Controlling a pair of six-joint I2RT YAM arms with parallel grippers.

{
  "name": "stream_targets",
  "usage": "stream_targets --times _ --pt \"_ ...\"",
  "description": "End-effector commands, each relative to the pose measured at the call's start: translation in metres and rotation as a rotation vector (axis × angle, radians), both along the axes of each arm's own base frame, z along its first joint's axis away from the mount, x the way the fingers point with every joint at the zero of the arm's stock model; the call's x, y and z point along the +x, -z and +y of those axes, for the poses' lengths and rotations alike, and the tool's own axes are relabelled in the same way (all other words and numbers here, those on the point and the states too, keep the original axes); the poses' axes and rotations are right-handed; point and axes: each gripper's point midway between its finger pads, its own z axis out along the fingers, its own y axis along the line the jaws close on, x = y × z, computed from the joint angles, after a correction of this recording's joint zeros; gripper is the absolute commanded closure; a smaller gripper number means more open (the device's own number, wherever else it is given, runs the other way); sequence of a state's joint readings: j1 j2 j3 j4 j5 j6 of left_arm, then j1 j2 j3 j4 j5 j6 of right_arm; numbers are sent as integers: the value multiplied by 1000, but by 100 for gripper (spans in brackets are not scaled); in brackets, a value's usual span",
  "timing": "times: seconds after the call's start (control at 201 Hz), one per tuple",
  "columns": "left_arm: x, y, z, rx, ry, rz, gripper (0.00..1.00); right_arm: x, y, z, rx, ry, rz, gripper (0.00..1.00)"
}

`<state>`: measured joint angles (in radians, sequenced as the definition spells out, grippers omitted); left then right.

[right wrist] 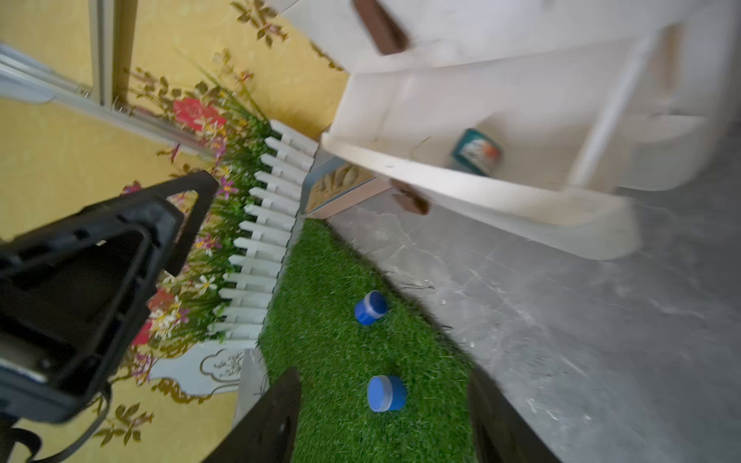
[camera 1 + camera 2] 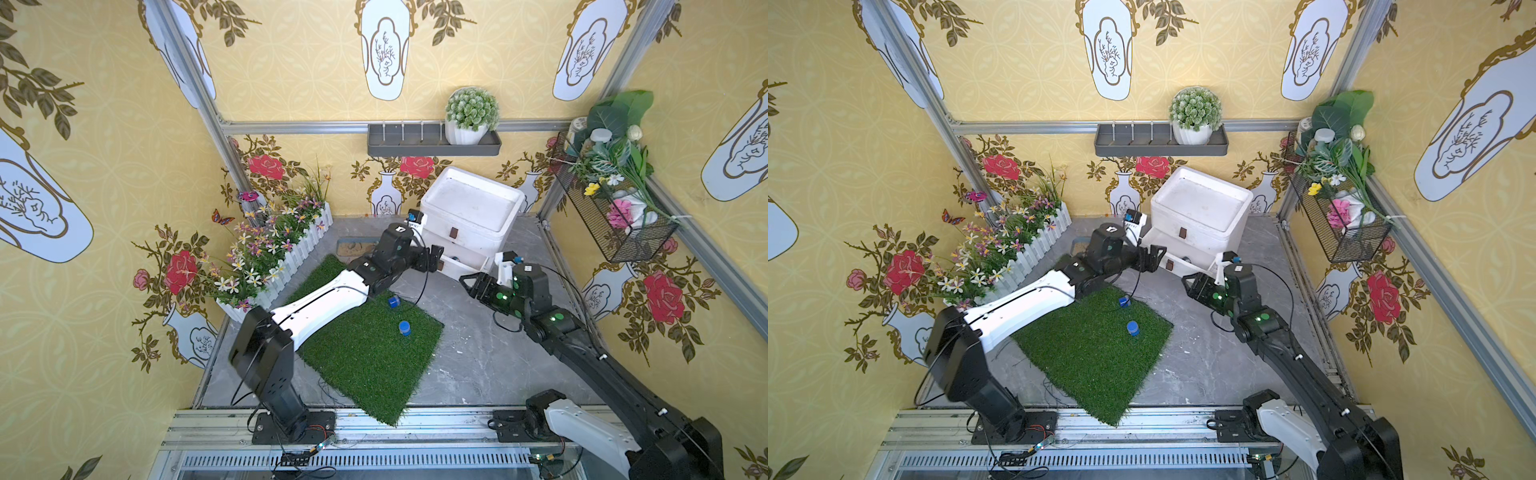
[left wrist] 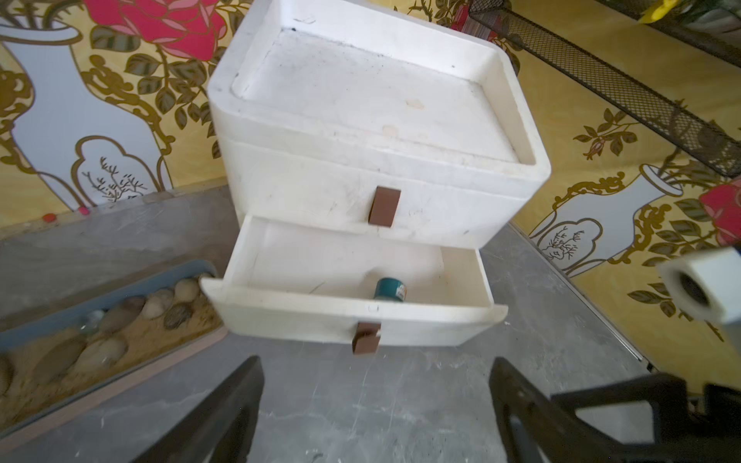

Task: Put the paint cans in the drawer according to color
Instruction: Place the paint can in the drawer, then close the drawer of the storage box.

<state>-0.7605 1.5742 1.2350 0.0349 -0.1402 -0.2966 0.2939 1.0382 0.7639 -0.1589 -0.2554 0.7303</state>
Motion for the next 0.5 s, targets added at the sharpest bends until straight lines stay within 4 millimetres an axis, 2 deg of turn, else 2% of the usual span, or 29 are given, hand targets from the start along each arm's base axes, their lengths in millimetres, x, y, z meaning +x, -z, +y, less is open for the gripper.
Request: stream_targets --times 0.0,0.04,0.11,0.254,0.394,0.493 --pt "-14 -38 23 -139 -21 -191 4 13 -8 28 -91 -89 -21 36" --pt "-22 -37 37 -149 -47 -207 0 18 -6 36 -133 -108 0 37" --pt "-33 -23 59 -164 -88 -200 0 25 -3 48 -220 -136 37 37" --pt "-49 17 99 -231 -175 -109 0 40 7 64 -392 -172 104 38" --pt "-59 54 123 -286 -245 -6 0 53 22 73 -536 -200 158 44" --pt "-62 66 132 -311 -278 30 0 61 31 72 -630 -204 189 50"
